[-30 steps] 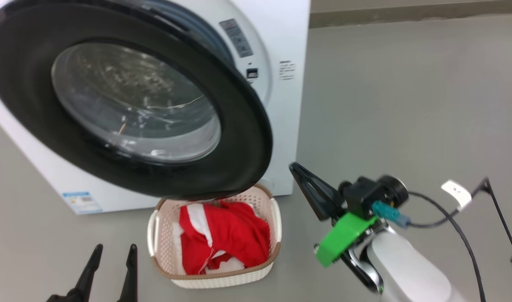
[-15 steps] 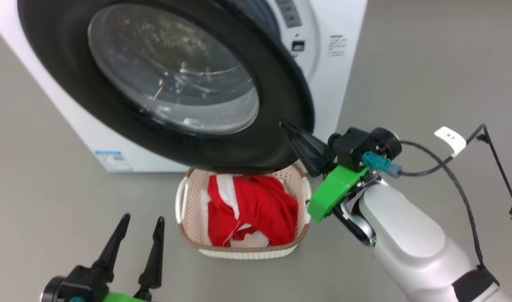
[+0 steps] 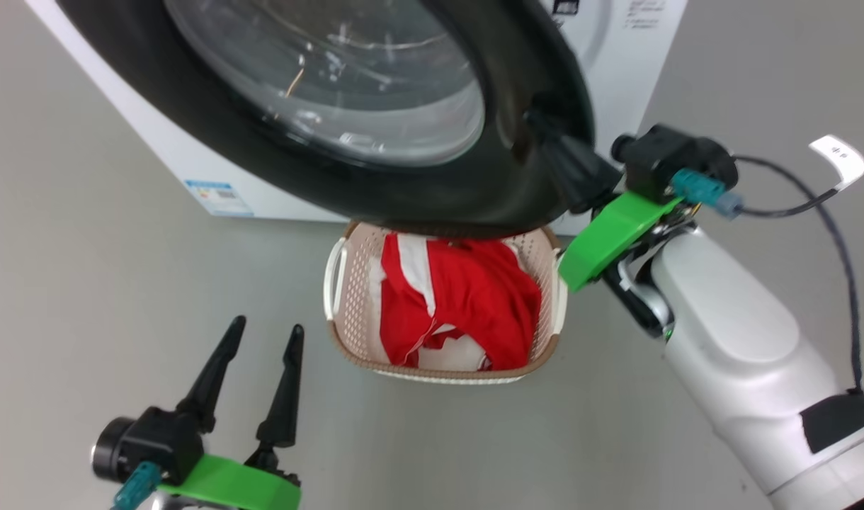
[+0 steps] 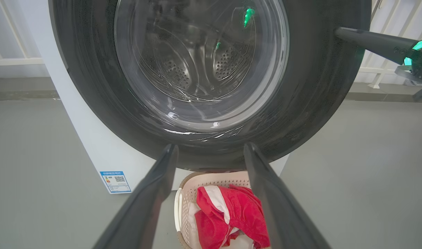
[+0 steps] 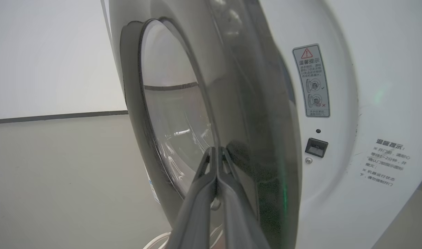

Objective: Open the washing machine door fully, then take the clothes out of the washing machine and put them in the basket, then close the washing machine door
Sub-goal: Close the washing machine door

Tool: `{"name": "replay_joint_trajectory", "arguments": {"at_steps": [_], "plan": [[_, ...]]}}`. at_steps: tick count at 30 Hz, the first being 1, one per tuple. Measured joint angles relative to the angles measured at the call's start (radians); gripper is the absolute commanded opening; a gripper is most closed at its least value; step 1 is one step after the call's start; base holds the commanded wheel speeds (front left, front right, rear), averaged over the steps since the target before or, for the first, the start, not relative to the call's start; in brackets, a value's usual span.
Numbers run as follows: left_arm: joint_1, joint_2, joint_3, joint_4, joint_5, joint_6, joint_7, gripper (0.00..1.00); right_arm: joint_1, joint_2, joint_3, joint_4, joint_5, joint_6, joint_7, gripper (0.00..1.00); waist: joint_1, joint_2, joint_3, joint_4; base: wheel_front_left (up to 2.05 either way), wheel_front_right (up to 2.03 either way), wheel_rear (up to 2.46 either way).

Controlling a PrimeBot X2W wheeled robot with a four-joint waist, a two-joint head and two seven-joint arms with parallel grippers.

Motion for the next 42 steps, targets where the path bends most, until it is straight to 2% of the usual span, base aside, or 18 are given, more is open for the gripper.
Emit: {"name": "replay_joint_trajectory", "arguments": {"at_steps": [12,19,28,36,37,38,39,42], "plan": [[-0.063,-0.01,-0.063,0.004,-0.038,0.0,0.0,1.0,-0.091,-0.034,-0.121,0.043,0.024,0.002,0.0,0.0,0.0,0.0,0.086,0.06,0.0,0.0,0.0],[-0.094,-0.021,-0.09,0.012,-0.046,0.0,0.0,1.0,-0.209,-0.087,-0.15,0.098,0.024,0.002,0.0,0.0,0.0,0.0,0.136,0.096,0.0,0.0,0.0],[-0.12,-0.027,-0.093,0.025,-0.053,0.0,0.0,1.0,-0.279,-0.105,-0.093,0.138,0.016,0.003,0.0,0.0,0.0,0.0,0.176,0.125,0.0,0.0,0.0],[-0.142,-0.026,-0.088,0.017,-0.061,0.0,0.0,1.0,-0.283,-0.104,-0.044,0.116,0.073,0.002,0.0,0.02,0.0,0.0,0.17,0.098,0.0,0.0,0.0],[-0.142,-0.026,-0.085,0.015,-0.063,0.0,0.0,1.0,-0.281,-0.104,-0.041,0.103,0.078,0.002,0.0,0.34,0.0,0.0,0.167,0.092,0.0,0.0,0.0],[-0.142,-0.026,-0.079,0.013,-0.064,0.0,0.0,1.0,-0.278,-0.104,-0.04,0.088,0.082,0.002,0.0,0.87,0.0,0.0,0.164,0.085,0.0,0.0,0.0],[-0.142,-0.026,-0.072,0.011,-0.064,0.0,0.0,1.0,-0.271,-0.104,-0.042,0.07,0.082,0.002,0.0,1.0,0.0,0.0,0.16,0.079,0.0,0.0,0.0],[-0.142,-0.026,-0.053,0.011,-0.066,0.0,0.0,1.0,-0.216,-0.107,-0.053,0.016,0.079,0.002,0.0,1.0,0.0,0.0,0.144,0.057,0.0,0.0,0.0]]}}
